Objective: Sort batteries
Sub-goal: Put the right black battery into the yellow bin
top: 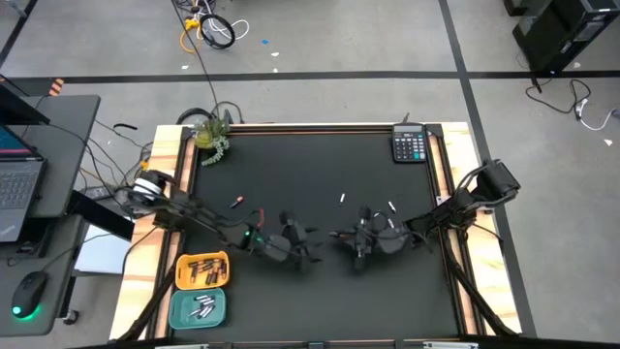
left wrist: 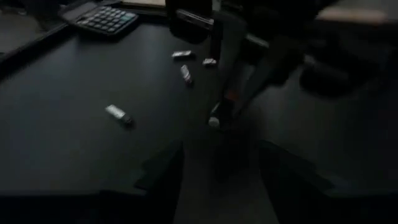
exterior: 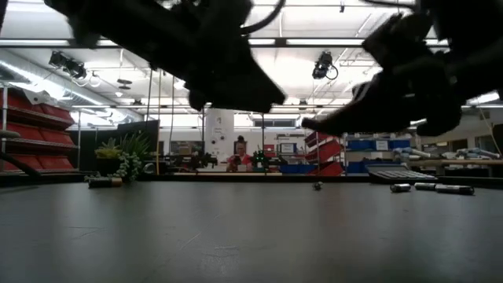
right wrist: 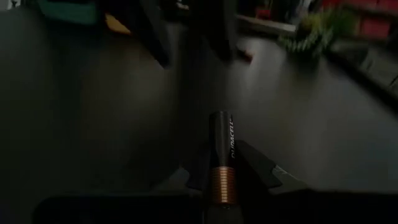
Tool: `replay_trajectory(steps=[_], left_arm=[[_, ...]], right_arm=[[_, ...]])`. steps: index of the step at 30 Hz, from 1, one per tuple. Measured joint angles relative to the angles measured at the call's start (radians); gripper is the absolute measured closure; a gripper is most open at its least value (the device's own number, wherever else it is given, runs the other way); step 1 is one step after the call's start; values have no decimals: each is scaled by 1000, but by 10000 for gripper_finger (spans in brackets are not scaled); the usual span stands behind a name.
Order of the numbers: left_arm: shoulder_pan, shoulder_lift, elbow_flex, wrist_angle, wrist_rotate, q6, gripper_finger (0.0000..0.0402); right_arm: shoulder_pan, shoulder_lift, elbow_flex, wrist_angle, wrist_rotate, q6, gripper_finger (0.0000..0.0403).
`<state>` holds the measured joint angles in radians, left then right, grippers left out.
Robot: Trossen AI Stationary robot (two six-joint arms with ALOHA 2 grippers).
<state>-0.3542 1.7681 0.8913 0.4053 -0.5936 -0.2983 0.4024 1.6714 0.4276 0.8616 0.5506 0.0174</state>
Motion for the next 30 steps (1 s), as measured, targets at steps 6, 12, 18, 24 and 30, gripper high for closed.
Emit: replay_trajectory(steps=[6, 12, 18, 24, 30], left_arm=[[49, 41, 0, 139, 122, -58, 209], [69, 41, 0, 204, 165, -77, 213], [72, 40, 0, 235, 126, -105, 255], [91, 39, 1, 240, 158, -132, 340], [97, 38, 2, 242, 196, -131, 394]], right_arm=[[49, -2, 55, 18, 88, -150, 349], [54, -2, 74, 25, 106, -204, 349], [54, -2, 76, 31, 106, -223, 349], [52, -2, 75, 44, 112, -248, 349], [46, -2, 74, 53, 108, -256, 349]])
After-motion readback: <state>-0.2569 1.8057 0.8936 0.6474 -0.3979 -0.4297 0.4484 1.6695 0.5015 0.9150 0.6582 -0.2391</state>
